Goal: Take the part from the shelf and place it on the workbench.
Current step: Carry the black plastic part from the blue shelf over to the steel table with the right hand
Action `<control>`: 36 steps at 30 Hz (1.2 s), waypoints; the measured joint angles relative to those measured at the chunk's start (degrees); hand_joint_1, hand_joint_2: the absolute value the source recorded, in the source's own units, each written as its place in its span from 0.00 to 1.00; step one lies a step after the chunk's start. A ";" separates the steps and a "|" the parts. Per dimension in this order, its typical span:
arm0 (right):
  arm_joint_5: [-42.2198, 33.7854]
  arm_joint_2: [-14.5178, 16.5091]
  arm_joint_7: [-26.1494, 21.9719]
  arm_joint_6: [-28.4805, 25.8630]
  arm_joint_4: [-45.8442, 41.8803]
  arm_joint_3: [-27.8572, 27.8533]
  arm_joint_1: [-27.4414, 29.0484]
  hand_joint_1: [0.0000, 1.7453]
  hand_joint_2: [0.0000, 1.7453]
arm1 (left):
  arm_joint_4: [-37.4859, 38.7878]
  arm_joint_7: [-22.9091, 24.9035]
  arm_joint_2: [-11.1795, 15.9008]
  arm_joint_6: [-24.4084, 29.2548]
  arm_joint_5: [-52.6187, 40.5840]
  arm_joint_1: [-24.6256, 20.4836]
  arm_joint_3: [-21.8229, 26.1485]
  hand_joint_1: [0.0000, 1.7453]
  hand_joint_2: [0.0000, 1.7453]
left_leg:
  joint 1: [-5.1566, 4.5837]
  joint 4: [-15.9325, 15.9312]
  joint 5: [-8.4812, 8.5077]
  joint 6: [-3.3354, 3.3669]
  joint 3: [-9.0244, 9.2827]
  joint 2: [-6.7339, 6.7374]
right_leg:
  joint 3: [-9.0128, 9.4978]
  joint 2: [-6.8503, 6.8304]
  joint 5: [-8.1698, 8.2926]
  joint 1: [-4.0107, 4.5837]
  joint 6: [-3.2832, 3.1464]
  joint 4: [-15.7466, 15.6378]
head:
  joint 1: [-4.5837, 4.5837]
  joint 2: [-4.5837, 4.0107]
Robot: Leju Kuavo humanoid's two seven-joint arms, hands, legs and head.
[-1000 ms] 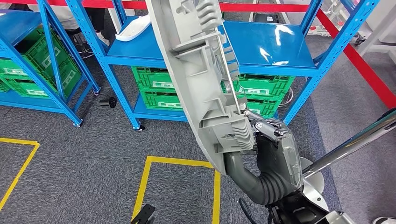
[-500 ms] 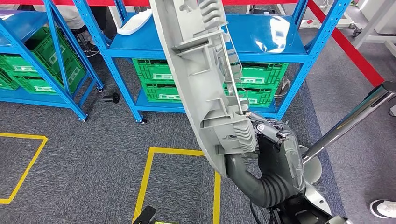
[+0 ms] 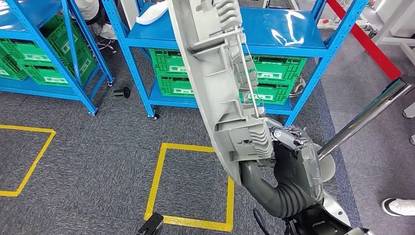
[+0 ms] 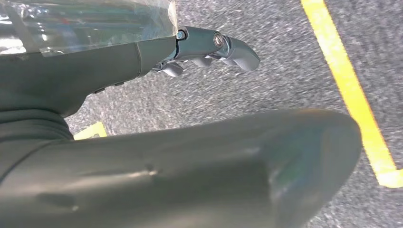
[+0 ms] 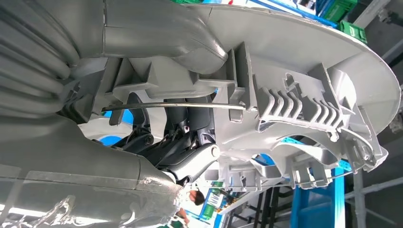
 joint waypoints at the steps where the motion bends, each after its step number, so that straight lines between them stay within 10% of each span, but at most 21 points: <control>1: 0.00 0.00 0.00 0.01 -0.01 -0.01 -0.05 1.00 1.00 | -0.01 0.00 -0.02 -0.01 0.00 -0.02 0.00 0.00 1.00 | -0.14 0.28 0.44 -0.19 -0.74 -0.03 | 3.15 -0.01 0.20 0.11 -0.38 -4.36 | 0.01 0.00; 3: 0.00 0.00 -0.02 0.02 -0.01 -0.02 -0.15 1.00 1.00 | -0.01 0.01 -0.05 -0.01 -0.01 -0.06 -0.01 0.00 1.00 | -0.16 0.57 1.44 -0.77 -1.71 -0.08 | 7.59 0.03 -1.02 0.39 -0.96 -11.46 | -0.08 0.00; 6: 0.00 -0.01 -0.05 0.03 0.05 -0.04 -0.25 1.00 1.00 | 0.01 0.07 -0.05 -0.06 -0.02 -0.02 -0.09 0.00 1.00 | 0.15 0.41 2.68 -1.87 -2.68 -0.16 | 7.36 0.00 -0.51 0.64 -1.77 -13.64 | -0.07 0.00; 11: -0.26 0.04 -0.09 0.11 0.19 -0.03 -0.31 1.00 1.00 | 0.03 0.11 -0.08 -0.28 0.00 0.14 -0.22 0.00 1.00 | 0.55 12.90 -8.26 -3.25 -5.47 -0.27 | 4.10 -0.30 2.55 0.31 -2.96 -13.50 | -0.75 0.00; 13: -0.45 0.04 -0.13 0.21 0.27 -0.01 -0.30 1.00 1.00 | 0.05 0.04 -0.08 -0.40 0.00 0.09 -0.22 0.00 1.00 | 0.58 16.34 -7.69 -3.38 -4.55 -0.27 | 2.27 -0.32 3.60 0.33 -2.90 -12.97 | -0.83 0.00; 15: -0.56 0.04 -0.17 0.27 0.37 0.00 -0.30 1.00 1.00 | 0.08 -0.04 -0.07 -0.52 0.00 -0.01 -0.22 0.00 1.00 | 0.56 12.63 -4.57 -3.12 -0.51 -0.29 | 0.38 -0.26 4.57 0.33 -2.70 -12.25 | -0.99 0.00; 18: -0.59 0.06 -0.21 0.34 0.43 -0.04 -0.36 1.00 1.00 | 0.10 -0.15 -0.06 -0.56 -0.02 -0.39 -0.21 0.00 1.00 | 0.26 1.23 -5.48 -2.23 7.36 -0.36 | -1.51 -0.24 5.97 0.51 -1.94 -11.41 | -1.27 0.01; 21: -0.60 0.06 -0.30 0.53 0.48 -0.03 -0.47 1.00 1.00 | 0.11 -0.20 -0.10 -0.63 -0.06 -0.42 -0.21 0.00 1.00 | 0.02 -1.43 -5.48 -1.14 7.75 -0.27 | -2.24 -0.24 7.36 0.35 -0.96 -11.68 | -1.32 0.01; 27: -0.74 0.01 -0.42 0.68 0.68 -0.01 -0.59 1.00 1.00 | 0.30 -0.20 -0.19 -0.78 -0.17 -0.52 -0.20 0.00 1.00 | 0.17 -1.44 -1.42 0.14 3.26 0.06 | -5.63 0.01 -3.97 -0.13 0.46 2.86 | -0.17 0.00; 29: -0.86 -0.01 -0.42 0.70 0.83 -0.01 -0.59 1.00 1.00 | 0.33 -0.20 -0.21 -0.89 -0.18 -0.52 -0.20 0.00 1.00 | 0.16 -0.85 -0.27 -0.02 1.14 0.09 | -3.88 0.01 -1.64 -0.14 0.44 3.90 | -0.04 0.00; 31: -1.00 -0.01 -0.42 0.75 0.91 -0.02 -0.66 1.00 1.00 | 0.36 -0.22 -0.25 -1.02 -0.19 -0.53 -0.19 0.00 1.00 | 0.11 -0.18 0.67 -0.35 -0.70 0.06 | 1.17 0.01 0.62 -0.08 0.04 -2.01 | 0.02 0.00; 34: -1.16 0.02 -0.48 0.87 0.93 -0.04 -0.88 1.00 1.00 | 0.40 -0.26 -0.31 -1.17 -0.20 -0.58 -0.18 0.00 1.00 | 0.04 0.23 2.29 -1.19 -2.32 -0.02 | 7.56 0.14 -1.26 0.28 -0.81 -12.36 | -0.09 0.00; 36: -1.19 0.03 -0.51 0.96 1.01 -0.03 -0.97 1.00 1.00 | 0.52 -0.27 -0.33 -1.26 -0.19 -0.54 -0.17 0.00 1.00 | 0.23 0.02 3.38 -1.85 -3.07 -0.05 | 7.20 0.10 -0.76 0.40 -1.50 -13.52 | -0.09 0.00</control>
